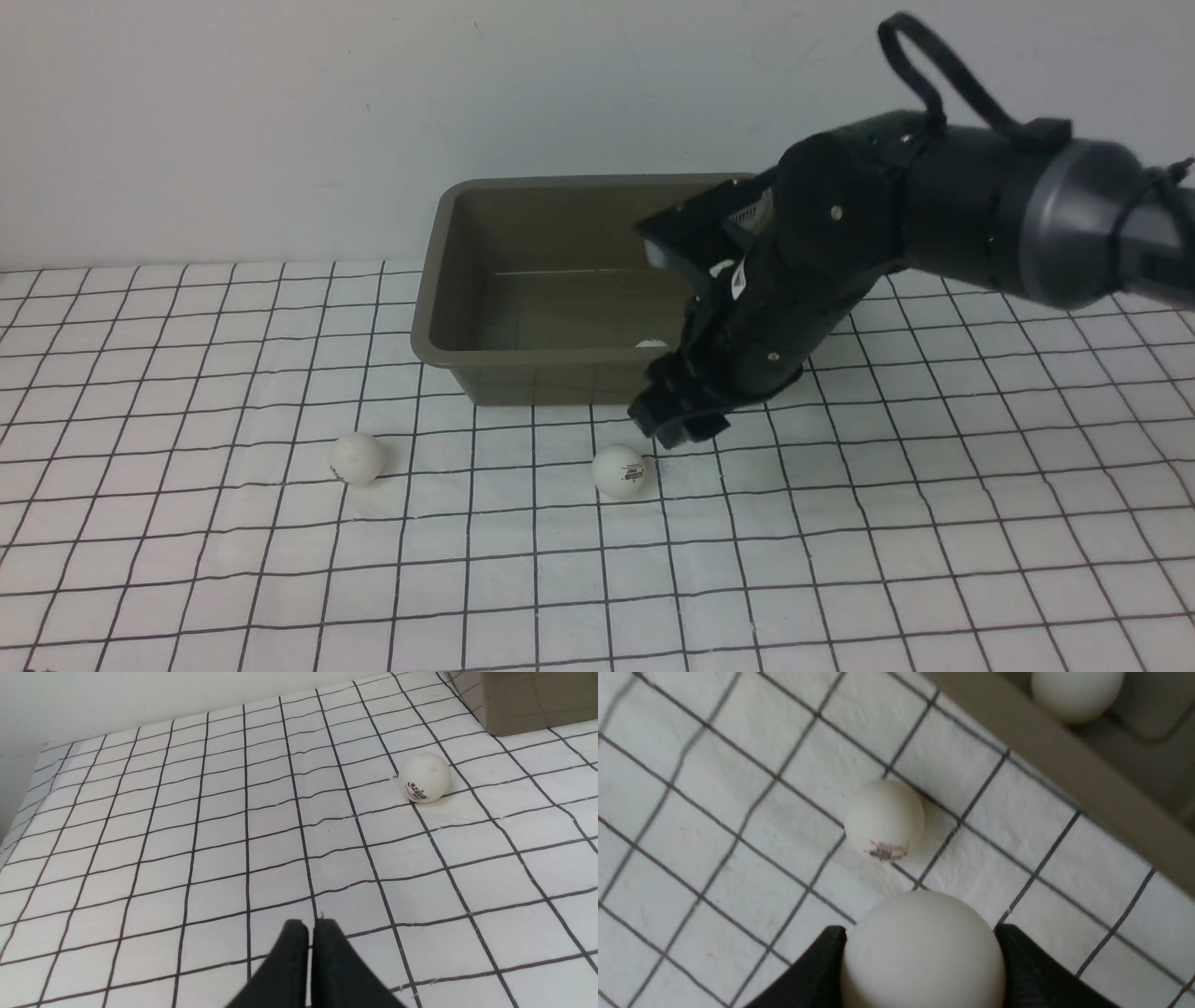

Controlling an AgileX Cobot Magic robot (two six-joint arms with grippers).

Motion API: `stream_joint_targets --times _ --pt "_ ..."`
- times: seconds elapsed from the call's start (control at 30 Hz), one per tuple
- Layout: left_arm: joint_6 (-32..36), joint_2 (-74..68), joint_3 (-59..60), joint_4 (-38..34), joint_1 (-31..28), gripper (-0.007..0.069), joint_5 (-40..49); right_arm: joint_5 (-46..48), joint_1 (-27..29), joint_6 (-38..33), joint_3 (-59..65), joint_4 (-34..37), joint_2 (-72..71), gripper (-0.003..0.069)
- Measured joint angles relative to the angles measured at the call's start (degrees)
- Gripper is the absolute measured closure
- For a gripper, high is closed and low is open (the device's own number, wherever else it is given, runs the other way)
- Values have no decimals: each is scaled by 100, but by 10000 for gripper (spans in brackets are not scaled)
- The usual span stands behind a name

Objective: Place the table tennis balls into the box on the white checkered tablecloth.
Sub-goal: 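Release the ping pong ball into the bin and lift the gripper away, then reach for and grasp a ping pong ball on the table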

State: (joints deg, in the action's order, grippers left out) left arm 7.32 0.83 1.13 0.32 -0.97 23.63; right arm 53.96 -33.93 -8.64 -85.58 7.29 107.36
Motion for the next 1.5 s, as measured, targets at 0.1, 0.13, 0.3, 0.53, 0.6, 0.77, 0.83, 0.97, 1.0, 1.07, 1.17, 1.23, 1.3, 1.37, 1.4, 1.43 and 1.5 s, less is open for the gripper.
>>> stream_joint_targets --times 0.1,0.13,0.3,0.53,0.6,0.77,0.83,0.97,1.0,1.07,1.17,1.23,1.3,1.37,1.4,1.43,1.5 --pt "0 0 0 0 0 629 0 -306 0 -20 -29 -62 -112 300" --pt "0 0 0 0 0 629 0 -472 0 4 -89 -185 -112 300" --pt "0 0 0 0 0 629 0 -695 140 334 -881 -827 469 300" --pt "0 0 0 0 0 629 0 -610 501 365 -2377 -1080 1629 298" --pt "0 0 0 0 0 629 0 -508 565 373 -2695 -1079 1884 277" --pt "0 0 0 0 0 629 0 -330 596 447 -2990 -1098 2191 183" --pt "0 0 0 0 0 629 0 -251 596 460 -3012 -1098 2218 152" --pt "0 0 0 0 0 629 0 301 590 424 -3029 -689 2038 144" --pt "0 0 0 0 0 629 0 453 578 393 -3031 -577 1963 144" --pt "0 0 0 0 0 629 0 801 558 277 -3038 -305 1810 144" --pt "0 0 0 0 0 629 0 1217 522 176 -3057 -102 1658 144" --pt "0 0 0 0 0 629 0 1465 474 153 -3059 22 1587 144" --pt "0 0 0 0 0 629 0 1649 419 142 -3064 90 1574 144" --pt "0 0 0 0 0 629 0 1704 352 142 -3064 108 1587 144" --pt "0 0 0 0 0 629 0 1719 319 142 -3064 121 1587 144" --pt "0 0 0 0 0 629 0 1724 278 142 -3064 138 1587 144" --pt "0 0 0 0 0 629 0 1731 184 142 -3064 198 1587 144"
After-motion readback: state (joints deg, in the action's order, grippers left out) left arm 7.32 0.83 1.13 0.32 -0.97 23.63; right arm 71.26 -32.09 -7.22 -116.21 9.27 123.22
